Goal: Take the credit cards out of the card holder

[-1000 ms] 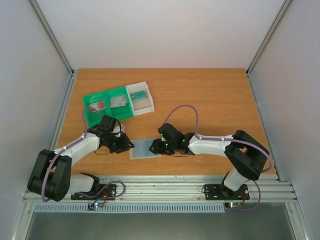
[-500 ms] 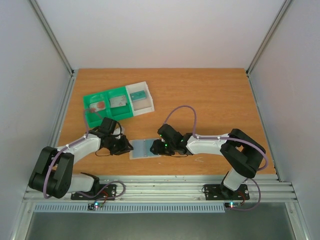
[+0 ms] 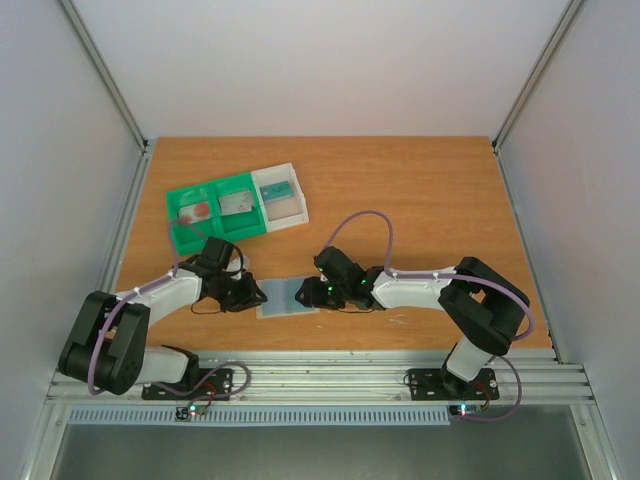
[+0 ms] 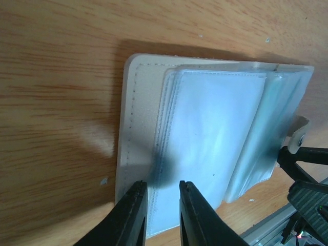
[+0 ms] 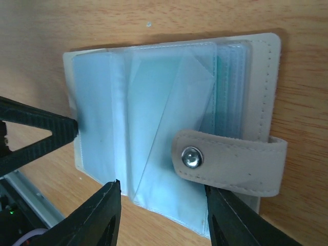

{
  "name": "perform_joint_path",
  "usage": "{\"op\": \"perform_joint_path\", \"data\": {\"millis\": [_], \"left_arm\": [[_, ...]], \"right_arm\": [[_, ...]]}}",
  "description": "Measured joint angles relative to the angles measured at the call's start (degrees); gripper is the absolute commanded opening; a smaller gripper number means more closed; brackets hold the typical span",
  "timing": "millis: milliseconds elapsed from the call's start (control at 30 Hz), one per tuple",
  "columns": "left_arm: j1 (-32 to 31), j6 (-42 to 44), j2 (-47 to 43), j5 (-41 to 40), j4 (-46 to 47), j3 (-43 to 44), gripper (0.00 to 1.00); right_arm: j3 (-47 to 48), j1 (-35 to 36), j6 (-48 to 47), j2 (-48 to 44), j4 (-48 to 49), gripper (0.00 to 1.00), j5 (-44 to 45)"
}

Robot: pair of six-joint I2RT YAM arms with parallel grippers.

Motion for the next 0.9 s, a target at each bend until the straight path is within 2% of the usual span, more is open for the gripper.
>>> {"op": "perform_joint_path", "data": {"millis": [500, 900], "left_arm": [[-0.04, 0.0, 0.0, 0.07, 0.66, -0.48, 0.2], [-0.22, -0.92, -0.35, 1.09, 2.38, -1.44, 0.19]], "right_arm": [[-0.33, 0.0, 2.05, -0.02, 5.07, 0.47, -2.67], [-0.39, 0.0, 4.46, 1.84, 13.84, 0.48, -8.46]]}}
